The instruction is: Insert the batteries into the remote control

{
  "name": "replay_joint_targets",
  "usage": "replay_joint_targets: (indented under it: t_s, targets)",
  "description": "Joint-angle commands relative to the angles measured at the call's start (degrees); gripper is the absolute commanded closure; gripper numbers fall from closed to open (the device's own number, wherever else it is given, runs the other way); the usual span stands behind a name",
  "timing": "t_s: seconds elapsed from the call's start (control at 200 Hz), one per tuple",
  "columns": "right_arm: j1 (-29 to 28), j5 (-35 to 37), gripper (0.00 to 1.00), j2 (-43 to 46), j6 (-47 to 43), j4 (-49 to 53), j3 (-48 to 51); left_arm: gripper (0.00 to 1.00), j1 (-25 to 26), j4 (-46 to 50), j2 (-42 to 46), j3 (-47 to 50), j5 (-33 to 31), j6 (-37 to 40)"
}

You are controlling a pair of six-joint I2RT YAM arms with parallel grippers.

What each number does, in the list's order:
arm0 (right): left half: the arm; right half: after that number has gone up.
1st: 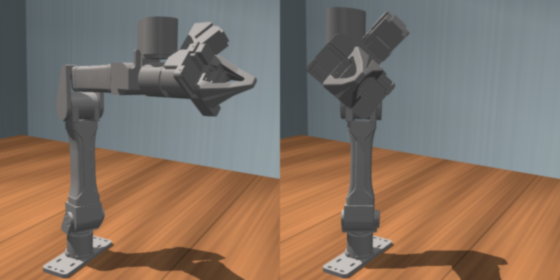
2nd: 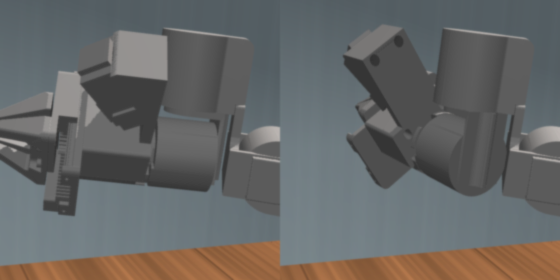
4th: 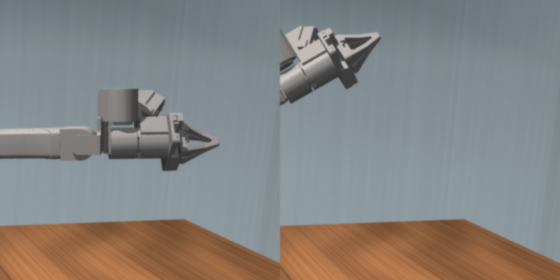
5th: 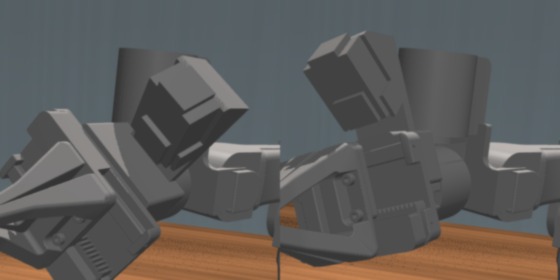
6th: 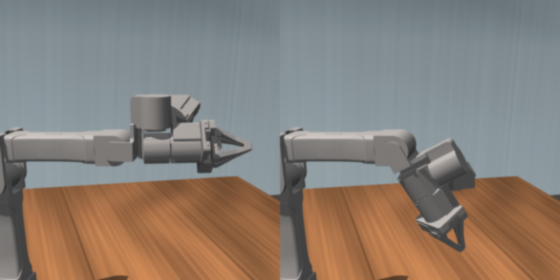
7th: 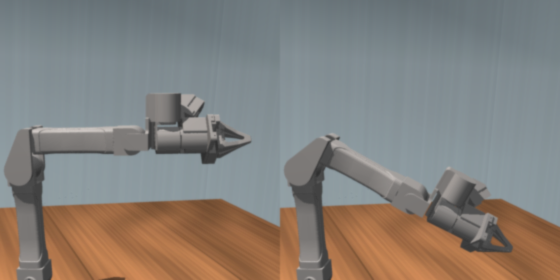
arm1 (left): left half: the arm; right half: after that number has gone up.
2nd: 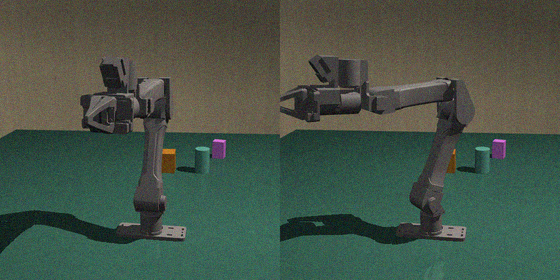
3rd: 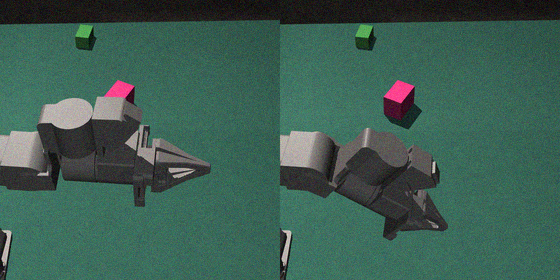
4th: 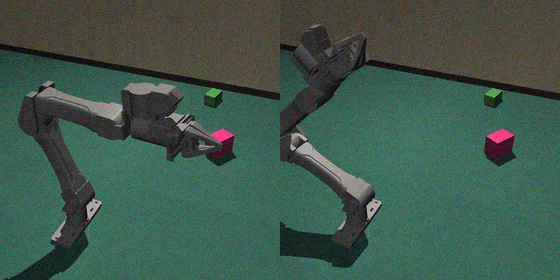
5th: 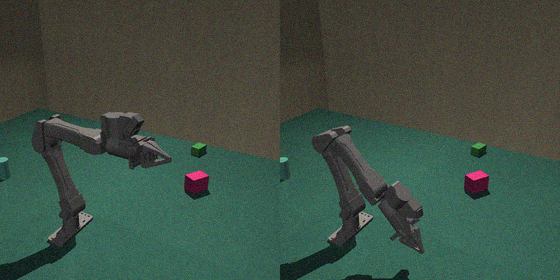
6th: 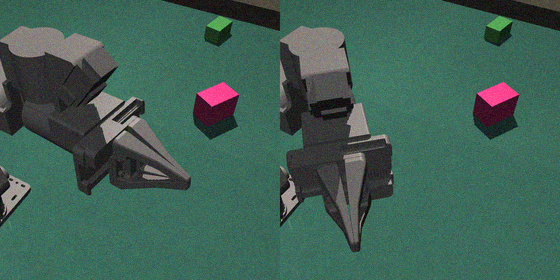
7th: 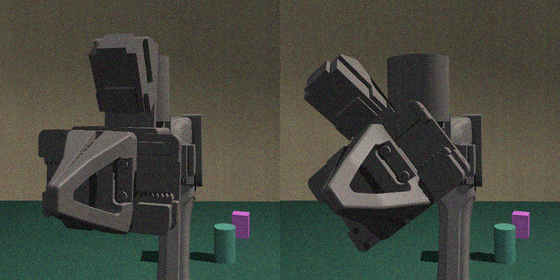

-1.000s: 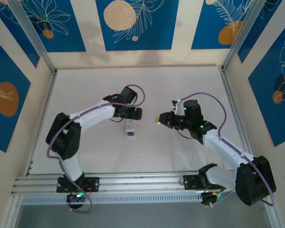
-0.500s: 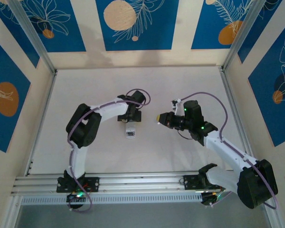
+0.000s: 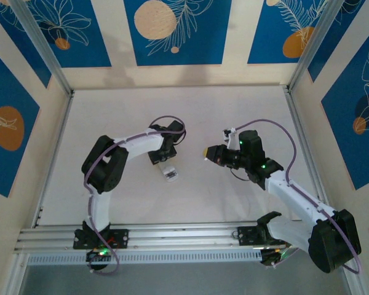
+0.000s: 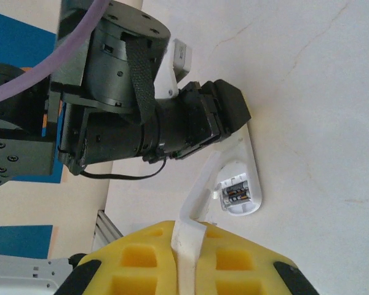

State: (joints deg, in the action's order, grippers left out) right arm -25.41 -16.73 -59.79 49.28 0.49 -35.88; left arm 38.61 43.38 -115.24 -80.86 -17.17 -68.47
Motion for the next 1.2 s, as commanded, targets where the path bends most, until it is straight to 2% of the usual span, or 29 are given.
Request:
replay_joint_targets:
  t_s: [0.0, 0.19, 0.32, 0.375, 0.42, 0.495, 0.545, 0.6, 0.64, 0.69, 0.785, 0.875, 0.935, 1.045, 1.195]
  targets:
    - [-2.48, 2.48, 0.97, -0.62, 5.06, -4.52, 2.48, 0.39, -0.56, 3.15, 2.07, 1.18, -0.03, -11.10]
    - [-9.40, 9.73, 0.97, -3.65, 14.73, -10.46, 5.53, 0.16, -1.23, 0.67, 8.26, 3.35, -4.22, -9.09]
    - [-17.27, 17.79, 0.97, -6.23, 20.62, -13.50, 6.18, 0.06, -4.01, -1.04, 18.87, 7.05, -6.80, -1.45]
    - [-20.61, 21.67, 0.97, -8.13, 22.97, -15.09, 6.54, 0.04, -5.41, -4.42, 24.50, 9.59, -6.33, 6.10]
    - [-22.50, 24.00, 0.97, -10.33, 24.62, -16.67, 6.75, 0.02, -6.81, -9.44, 29.38, 11.92, -2.93, 16.40]
    - [-24.33, 26.50, 0.97, -14.30, 26.67, -19.94, 6.59, 0.00, -8.96, -15.92, 36.01, 15.10, 7.89, 34.65]
    - [-24.88, 27.57, 0.97, -17.22, 27.58, -22.36, 6.04, 0.00, -10.18, -17.47, 40.16, 16.11, 18.71, 46.75]
    - [-25.25, 28.17, 0.97, -20.59, 28.11, -25.00, 4.95, 0.00, -10.40, -16.73, 44.25, 17.07, 26.37, 57.20]
    - [-25.50, 28.77, 0.97, -22.99, 28.85, -26.85, 4.09, 0.00, -10.40, -15.12, 46.11, 17.52, 28.20, 63.39]
    - [-25.85, 29.27, 0.97, -26.27, 29.88, -29.26, 2.93, 0.00, -10.48, -13.23, 47.49, 17.98, 26.95, 67.92]
    - [-26.79, 29.78, 0.97, -32.10, 31.79, -32.92, 0.35, 0.00, -10.74, -12.92, 48.56, 19.82, 24.99, 71.28]
    - [-27.87, 30.61, 0.96, -35.54, 32.71, -33.95, -1.78, 0.00, -10.83, -15.82, 49.71, 22.59, 27.58, 70.60]
    - [-29.14, 32.22, 0.96, -35.92, 32.77, -33.22, -2.47, 0.00, -10.84, -16.71, 50.18, 23.62, 28.20, 70.36]
    - [-30.69, 34.44, 0.95, -35.65, 33.25, -30.30, -3.25, 0.00, -10.84, -17.06, 51.20, 24.66, 25.63, 70.95]
    - [-30.76, 36.41, 0.94, -36.01, 33.93, -30.98, -2.40, 0.00, -10.93, -18.59, 52.44, 26.35, 25.51, 69.97]
